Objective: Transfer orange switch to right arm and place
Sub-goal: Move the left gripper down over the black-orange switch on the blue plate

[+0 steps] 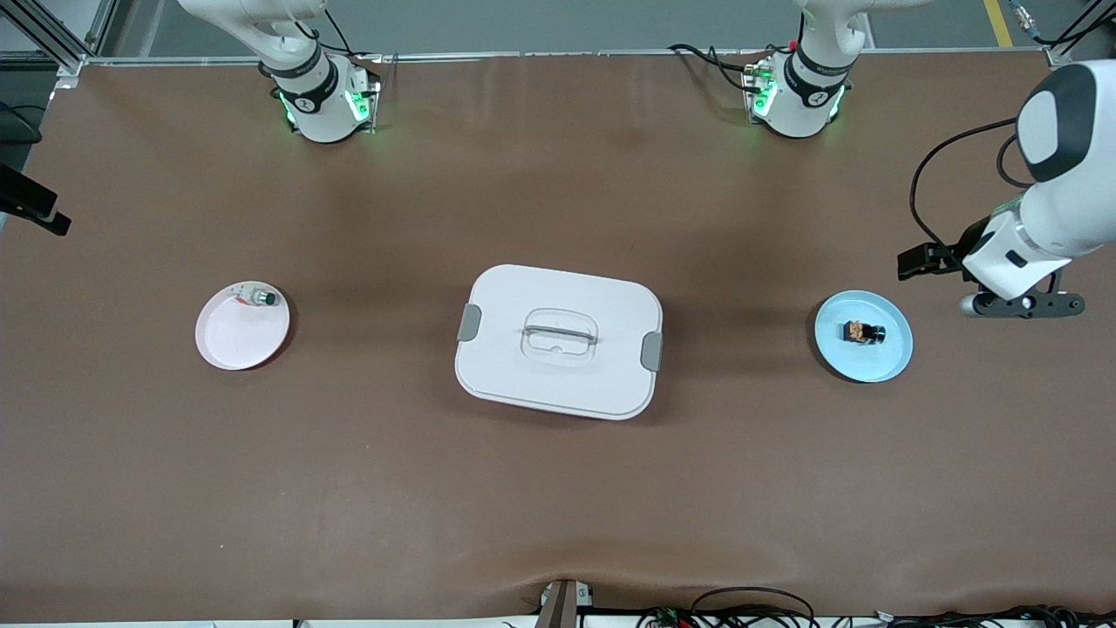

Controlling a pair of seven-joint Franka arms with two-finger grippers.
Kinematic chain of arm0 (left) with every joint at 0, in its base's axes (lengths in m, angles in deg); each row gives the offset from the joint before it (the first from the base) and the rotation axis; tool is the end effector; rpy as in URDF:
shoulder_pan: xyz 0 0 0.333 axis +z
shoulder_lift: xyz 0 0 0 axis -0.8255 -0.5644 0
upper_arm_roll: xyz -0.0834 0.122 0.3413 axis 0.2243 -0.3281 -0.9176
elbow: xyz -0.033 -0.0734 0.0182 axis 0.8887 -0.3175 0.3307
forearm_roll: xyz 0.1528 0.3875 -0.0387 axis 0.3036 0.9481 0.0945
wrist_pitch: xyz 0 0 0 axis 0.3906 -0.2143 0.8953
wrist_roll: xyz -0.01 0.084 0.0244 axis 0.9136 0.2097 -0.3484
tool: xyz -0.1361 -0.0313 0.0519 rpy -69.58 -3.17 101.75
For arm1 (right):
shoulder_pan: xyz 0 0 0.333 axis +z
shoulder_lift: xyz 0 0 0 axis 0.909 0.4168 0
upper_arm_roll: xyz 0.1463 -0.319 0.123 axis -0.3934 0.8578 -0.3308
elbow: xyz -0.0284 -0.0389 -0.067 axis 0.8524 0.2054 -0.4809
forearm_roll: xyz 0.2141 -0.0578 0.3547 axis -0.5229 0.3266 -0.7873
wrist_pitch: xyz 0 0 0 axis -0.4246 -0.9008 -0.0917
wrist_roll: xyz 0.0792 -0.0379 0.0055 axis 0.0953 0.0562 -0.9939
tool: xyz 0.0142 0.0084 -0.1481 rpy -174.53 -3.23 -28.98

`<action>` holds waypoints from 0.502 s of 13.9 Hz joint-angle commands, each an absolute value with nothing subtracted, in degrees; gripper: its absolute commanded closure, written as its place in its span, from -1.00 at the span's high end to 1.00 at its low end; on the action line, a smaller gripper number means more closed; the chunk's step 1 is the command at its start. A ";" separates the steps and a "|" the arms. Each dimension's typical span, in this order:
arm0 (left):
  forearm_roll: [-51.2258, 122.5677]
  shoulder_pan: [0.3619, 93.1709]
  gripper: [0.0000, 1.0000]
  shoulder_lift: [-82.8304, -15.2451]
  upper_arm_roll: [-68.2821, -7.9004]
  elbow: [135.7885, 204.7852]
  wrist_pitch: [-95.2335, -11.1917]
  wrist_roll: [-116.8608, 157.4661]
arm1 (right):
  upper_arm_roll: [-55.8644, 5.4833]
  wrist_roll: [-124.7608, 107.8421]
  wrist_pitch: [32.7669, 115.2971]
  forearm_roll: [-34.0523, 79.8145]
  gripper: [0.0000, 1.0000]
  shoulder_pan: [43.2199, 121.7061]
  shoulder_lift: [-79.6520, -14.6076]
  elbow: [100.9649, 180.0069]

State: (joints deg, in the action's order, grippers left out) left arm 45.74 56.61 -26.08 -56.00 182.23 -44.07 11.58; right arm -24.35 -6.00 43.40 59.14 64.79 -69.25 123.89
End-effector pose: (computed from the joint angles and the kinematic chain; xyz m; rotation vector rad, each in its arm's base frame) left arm 0.5785 0.0086 0.4504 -3.1219 0.0548 0.1748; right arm 0.5771 -0.0665 0.6834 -3.1321 0.1153 -0.0320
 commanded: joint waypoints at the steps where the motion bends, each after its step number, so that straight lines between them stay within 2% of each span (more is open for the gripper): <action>1: 46.86 56.70 1.00 -25.26 -56.15 188.16 -51.78 9.99 | -24.66 -5.80 43.40 59.46 1.00 64.31 -70.15 124.61; 7: 47.91 56.78 1.00 -28.51 -56.15 192.56 -60.32 7.10 | -24.66 -5.80 43.40 59.46 1.00 64.31 -70.15 124.61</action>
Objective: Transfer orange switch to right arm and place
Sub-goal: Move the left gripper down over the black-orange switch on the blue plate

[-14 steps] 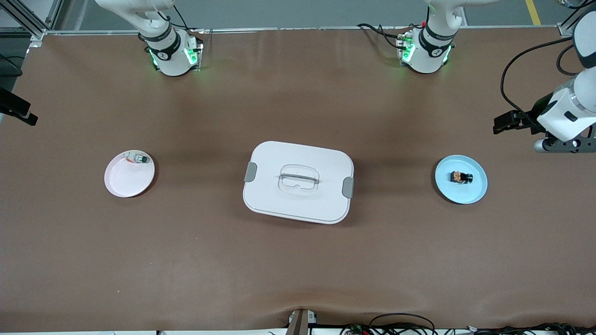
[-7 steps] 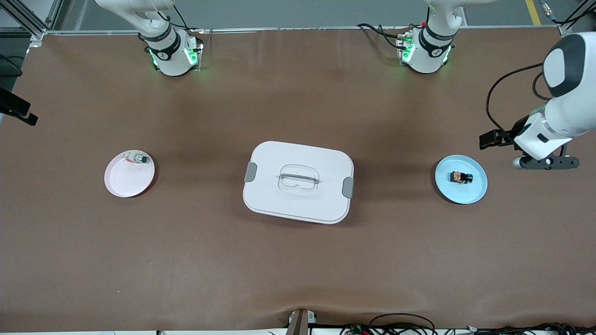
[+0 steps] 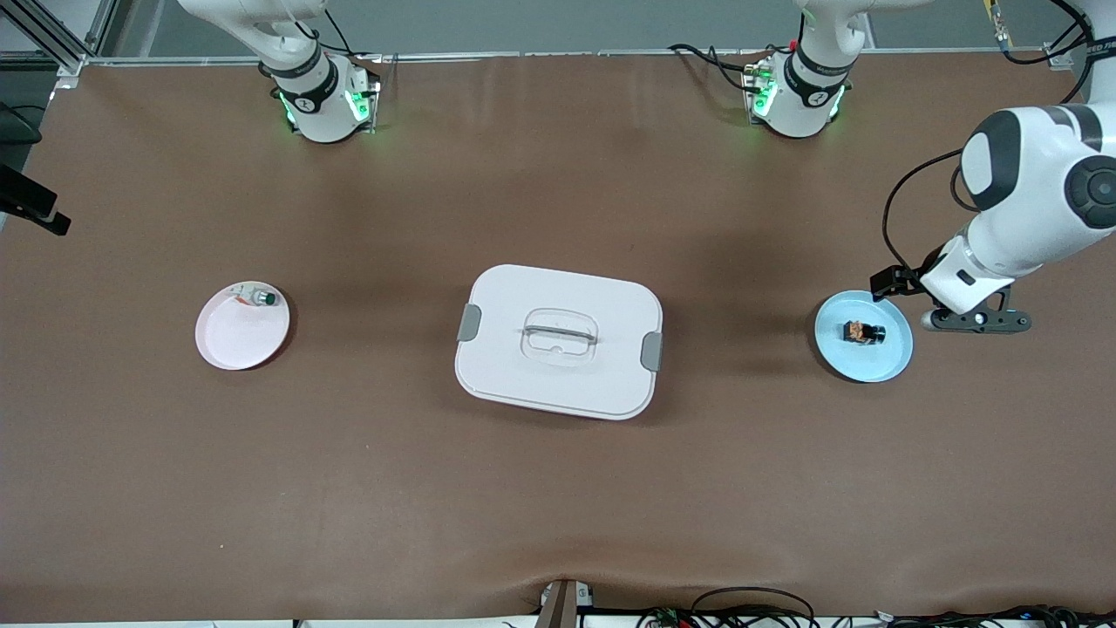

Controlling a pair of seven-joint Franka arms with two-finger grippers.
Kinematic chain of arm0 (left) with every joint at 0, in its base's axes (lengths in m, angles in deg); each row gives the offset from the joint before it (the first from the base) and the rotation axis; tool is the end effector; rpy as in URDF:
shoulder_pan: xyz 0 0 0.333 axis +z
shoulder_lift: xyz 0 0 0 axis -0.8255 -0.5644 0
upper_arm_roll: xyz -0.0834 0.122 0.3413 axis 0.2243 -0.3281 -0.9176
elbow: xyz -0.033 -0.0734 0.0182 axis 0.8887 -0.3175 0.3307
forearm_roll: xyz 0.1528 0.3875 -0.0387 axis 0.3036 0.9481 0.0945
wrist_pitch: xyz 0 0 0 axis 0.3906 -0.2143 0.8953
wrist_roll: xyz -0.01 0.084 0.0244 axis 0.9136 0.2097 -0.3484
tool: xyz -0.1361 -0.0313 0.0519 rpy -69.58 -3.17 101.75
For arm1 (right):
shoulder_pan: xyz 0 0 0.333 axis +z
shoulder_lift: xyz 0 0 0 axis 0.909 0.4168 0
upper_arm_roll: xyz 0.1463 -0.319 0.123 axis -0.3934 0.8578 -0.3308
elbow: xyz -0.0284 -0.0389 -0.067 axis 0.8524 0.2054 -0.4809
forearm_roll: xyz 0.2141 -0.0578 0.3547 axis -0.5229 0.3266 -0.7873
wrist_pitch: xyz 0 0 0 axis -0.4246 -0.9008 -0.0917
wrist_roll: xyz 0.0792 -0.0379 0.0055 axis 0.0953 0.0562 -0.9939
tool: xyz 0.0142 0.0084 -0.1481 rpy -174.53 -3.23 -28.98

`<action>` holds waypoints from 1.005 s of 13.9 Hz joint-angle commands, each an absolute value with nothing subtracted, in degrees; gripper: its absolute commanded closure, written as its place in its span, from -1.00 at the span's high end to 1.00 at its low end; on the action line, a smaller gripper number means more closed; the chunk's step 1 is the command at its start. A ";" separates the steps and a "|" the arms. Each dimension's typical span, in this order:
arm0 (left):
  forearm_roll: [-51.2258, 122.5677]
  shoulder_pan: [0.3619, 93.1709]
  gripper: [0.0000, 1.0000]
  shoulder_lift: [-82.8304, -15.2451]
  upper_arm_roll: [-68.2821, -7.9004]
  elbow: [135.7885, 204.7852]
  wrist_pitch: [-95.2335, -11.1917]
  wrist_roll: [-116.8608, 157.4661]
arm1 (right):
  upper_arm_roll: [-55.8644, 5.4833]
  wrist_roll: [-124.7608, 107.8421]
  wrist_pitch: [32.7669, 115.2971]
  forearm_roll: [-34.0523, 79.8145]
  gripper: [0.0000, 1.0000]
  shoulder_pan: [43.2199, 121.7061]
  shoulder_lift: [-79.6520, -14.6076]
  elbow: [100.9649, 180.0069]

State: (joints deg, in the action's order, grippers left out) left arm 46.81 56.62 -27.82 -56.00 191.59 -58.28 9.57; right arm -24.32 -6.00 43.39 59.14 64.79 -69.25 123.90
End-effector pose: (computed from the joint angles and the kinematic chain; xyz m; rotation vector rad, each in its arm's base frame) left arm 0.5727 0.0094 0.3745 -3.1093 0.1307 0.0909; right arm 0.5771 -0.0668 0.6833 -3.1320 0.1161 -0.0315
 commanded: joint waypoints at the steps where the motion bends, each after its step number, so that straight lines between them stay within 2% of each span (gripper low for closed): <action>1: 48.35 57.74 1.00 -29.30 -56.15 192.65 -61.02 5.87 | -24.66 -5.80 43.40 59.46 1.00 64.31 -70.15 124.61; 8: 50.11 58.80 1.00 -34.57 -56.15 194.59 -69.28 3.39 | -24.66 -5.80 43.40 59.46 1.00 64.31 -70.15 124.61; 14: 50.11 58.80 1.00 -37.30 -56.15 195.64 -71.65 3.04 | -24.66 -5.80 43.40 59.46 1.00 64.31 -70.15 124.61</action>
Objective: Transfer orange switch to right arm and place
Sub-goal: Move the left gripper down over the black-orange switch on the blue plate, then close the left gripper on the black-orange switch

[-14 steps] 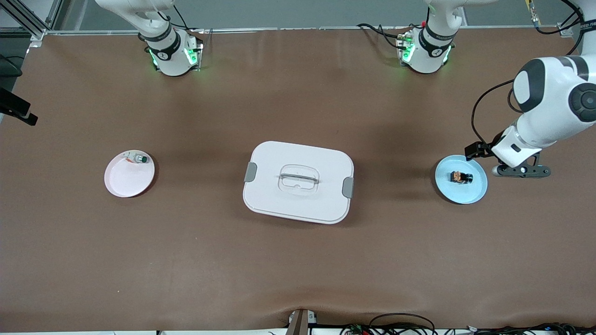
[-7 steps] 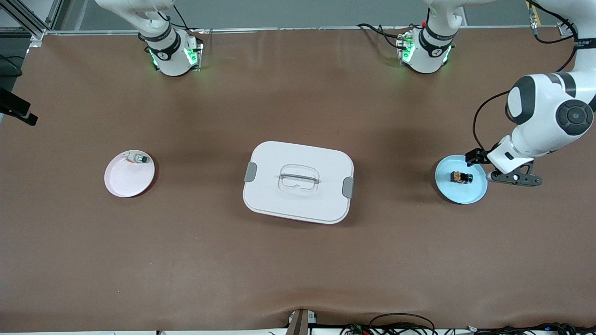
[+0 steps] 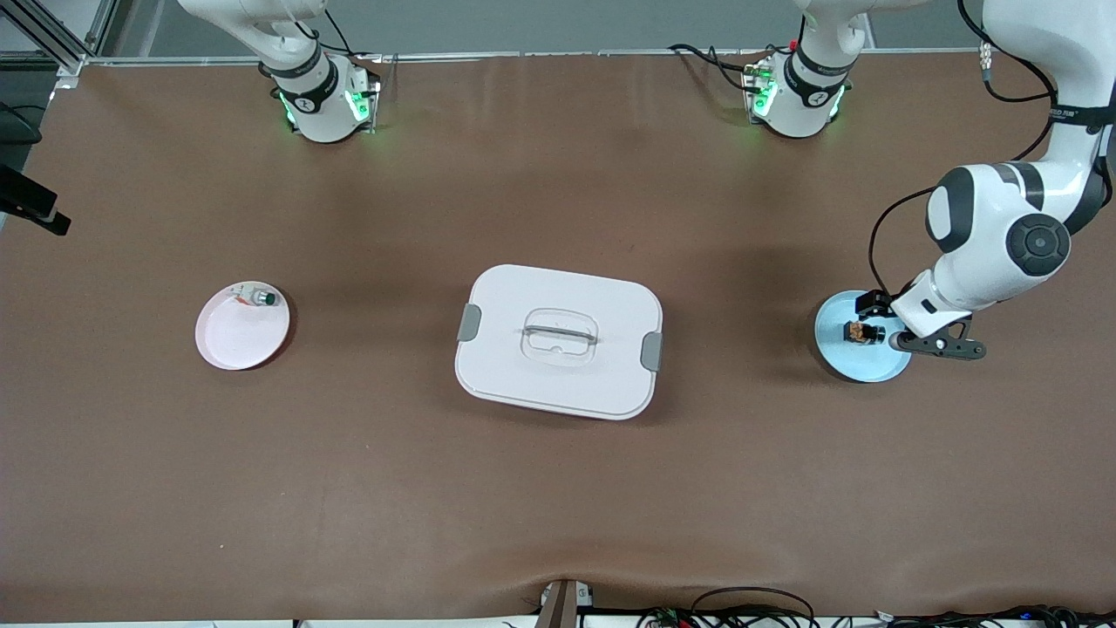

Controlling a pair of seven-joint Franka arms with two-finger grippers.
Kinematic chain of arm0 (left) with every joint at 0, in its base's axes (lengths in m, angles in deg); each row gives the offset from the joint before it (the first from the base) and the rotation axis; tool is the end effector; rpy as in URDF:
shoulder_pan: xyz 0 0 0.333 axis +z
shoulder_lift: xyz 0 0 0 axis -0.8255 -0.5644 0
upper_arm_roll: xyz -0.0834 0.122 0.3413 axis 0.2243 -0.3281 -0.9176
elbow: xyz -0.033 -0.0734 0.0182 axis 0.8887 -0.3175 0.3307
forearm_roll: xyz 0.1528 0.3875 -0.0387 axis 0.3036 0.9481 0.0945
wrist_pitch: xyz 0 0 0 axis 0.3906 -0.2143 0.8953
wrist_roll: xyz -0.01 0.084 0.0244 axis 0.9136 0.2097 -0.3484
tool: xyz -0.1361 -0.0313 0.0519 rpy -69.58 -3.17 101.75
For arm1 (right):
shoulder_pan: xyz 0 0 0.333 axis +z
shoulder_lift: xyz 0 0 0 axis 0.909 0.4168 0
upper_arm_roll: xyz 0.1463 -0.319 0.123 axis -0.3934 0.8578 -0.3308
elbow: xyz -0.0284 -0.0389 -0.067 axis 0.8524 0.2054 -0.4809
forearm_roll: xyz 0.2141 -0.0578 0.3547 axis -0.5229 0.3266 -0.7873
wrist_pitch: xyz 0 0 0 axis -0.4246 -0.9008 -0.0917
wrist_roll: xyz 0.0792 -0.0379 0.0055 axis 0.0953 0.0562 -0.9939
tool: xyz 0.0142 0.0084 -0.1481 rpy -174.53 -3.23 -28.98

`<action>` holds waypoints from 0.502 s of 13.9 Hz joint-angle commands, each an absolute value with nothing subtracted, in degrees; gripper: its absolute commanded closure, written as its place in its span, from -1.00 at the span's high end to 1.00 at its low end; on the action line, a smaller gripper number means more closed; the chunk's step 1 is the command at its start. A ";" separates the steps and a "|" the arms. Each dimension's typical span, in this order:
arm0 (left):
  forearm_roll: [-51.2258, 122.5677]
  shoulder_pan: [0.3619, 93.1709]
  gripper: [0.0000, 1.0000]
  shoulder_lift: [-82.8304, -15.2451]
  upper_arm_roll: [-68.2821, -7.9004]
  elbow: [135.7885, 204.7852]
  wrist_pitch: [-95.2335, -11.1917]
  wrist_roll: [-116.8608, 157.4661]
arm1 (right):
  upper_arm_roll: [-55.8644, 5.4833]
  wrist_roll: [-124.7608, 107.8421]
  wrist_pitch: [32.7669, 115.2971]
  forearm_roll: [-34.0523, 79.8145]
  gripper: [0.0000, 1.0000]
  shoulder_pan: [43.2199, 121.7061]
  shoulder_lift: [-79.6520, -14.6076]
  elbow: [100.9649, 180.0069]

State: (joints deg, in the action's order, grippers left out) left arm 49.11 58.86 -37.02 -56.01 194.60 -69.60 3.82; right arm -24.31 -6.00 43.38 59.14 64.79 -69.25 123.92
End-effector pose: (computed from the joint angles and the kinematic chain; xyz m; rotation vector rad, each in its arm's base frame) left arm 0.5819 0.0332 0.2738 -3.0822 0.2774 0.1210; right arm 0.5770 -0.0669 0.6831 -3.1320 0.1164 -0.0306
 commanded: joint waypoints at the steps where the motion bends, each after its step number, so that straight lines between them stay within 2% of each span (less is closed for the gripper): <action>1: 50.11 58.80 1.00 -37.74 -56.15 196.08 -72.71 3.04 | -24.66 -5.80 43.40 59.46 1.00 64.31 -70.15 124.61; 7: 50.20 58.80 1.00 -39.59 -56.15 198.89 -78.69 2.52 | -24.66 -5.80 43.40 59.46 1.00 64.22 -70.15 124.61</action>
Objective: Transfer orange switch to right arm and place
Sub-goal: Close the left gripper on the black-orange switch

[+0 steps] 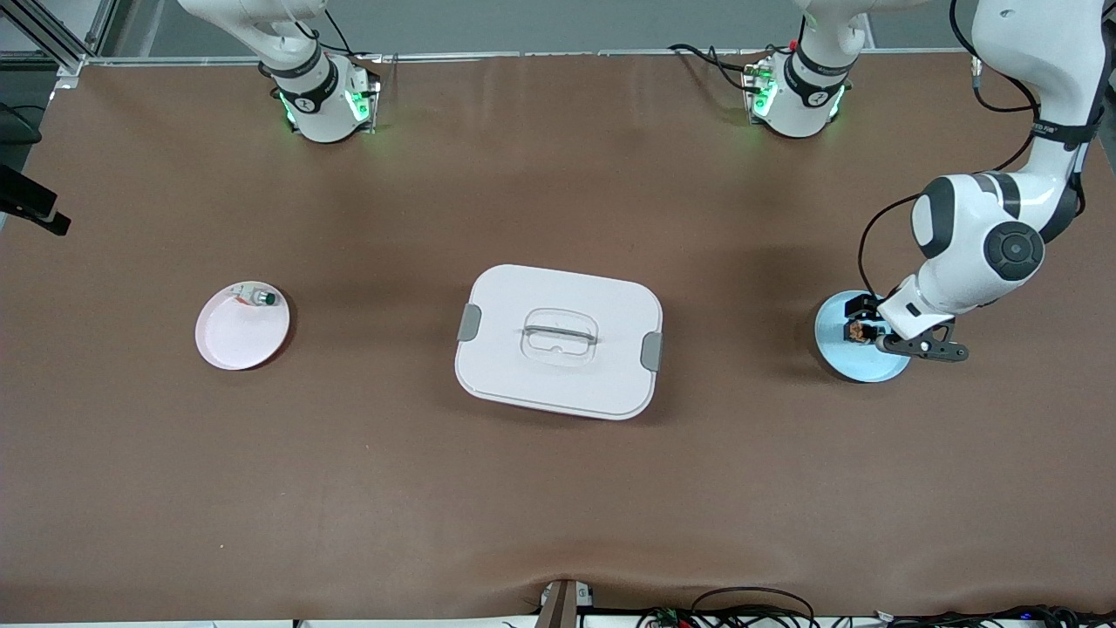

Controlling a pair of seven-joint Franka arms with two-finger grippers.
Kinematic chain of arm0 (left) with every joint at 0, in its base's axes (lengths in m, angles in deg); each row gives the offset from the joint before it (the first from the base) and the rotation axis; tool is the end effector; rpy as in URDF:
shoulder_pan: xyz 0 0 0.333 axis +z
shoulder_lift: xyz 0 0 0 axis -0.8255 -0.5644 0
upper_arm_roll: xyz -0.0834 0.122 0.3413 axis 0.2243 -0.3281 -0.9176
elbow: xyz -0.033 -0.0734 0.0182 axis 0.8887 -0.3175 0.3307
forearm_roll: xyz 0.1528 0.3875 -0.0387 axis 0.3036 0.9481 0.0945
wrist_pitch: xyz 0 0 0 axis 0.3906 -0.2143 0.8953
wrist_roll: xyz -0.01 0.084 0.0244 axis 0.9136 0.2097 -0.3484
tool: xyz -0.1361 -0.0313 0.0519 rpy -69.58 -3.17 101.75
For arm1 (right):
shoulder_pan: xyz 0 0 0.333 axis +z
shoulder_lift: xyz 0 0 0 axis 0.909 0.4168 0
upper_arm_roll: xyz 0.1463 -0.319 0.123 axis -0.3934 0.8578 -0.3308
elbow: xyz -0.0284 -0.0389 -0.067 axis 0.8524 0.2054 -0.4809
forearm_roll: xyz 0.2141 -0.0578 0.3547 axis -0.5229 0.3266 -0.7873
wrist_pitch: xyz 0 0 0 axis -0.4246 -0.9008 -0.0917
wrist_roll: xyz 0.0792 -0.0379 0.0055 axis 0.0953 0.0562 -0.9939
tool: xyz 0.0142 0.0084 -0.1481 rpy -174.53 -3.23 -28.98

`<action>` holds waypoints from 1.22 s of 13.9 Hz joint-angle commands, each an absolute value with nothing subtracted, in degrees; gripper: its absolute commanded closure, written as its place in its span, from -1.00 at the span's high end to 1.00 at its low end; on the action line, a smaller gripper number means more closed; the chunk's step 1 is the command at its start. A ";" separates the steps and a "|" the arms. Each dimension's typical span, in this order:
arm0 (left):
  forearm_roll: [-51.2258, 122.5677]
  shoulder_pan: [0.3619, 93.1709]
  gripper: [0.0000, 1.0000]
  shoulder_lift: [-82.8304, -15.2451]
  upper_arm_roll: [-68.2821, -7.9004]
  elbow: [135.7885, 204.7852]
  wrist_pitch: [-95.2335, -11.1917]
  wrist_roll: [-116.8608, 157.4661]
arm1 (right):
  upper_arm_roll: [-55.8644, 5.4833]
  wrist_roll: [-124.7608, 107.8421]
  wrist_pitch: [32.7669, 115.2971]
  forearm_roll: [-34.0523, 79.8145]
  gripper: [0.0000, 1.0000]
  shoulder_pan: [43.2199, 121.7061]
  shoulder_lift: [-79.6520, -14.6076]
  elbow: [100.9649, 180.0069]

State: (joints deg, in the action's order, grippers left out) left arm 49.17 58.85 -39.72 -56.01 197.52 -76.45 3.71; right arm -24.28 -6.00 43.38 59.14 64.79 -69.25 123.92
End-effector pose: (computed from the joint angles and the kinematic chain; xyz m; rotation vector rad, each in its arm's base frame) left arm 0.5754 0.0312 0.2353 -3.0856 0.2908 0.0871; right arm 0.5770 -0.0672 0.6831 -3.1320 0.1172 -0.0306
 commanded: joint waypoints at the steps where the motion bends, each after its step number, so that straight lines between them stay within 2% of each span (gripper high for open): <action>1: 50.20 58.89 1.00 -39.76 -56.24 199.07 -78.96 1.38 | -24.66 -5.80 43.40 59.46 1.00 64.22 -70.15 124.70; 17: 50.20 61.62 1.00 -45.47 -56.15 198.98 -85.46 -1.70 | -24.66 -5.80 43.75 59.46 1.00 64.31 -70.15 124.61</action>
State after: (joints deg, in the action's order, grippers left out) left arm 49.21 61.19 -45.16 -56.04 198.76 -83.94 -0.84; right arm -24.27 -6.00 43.41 59.14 64.79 -69.25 123.92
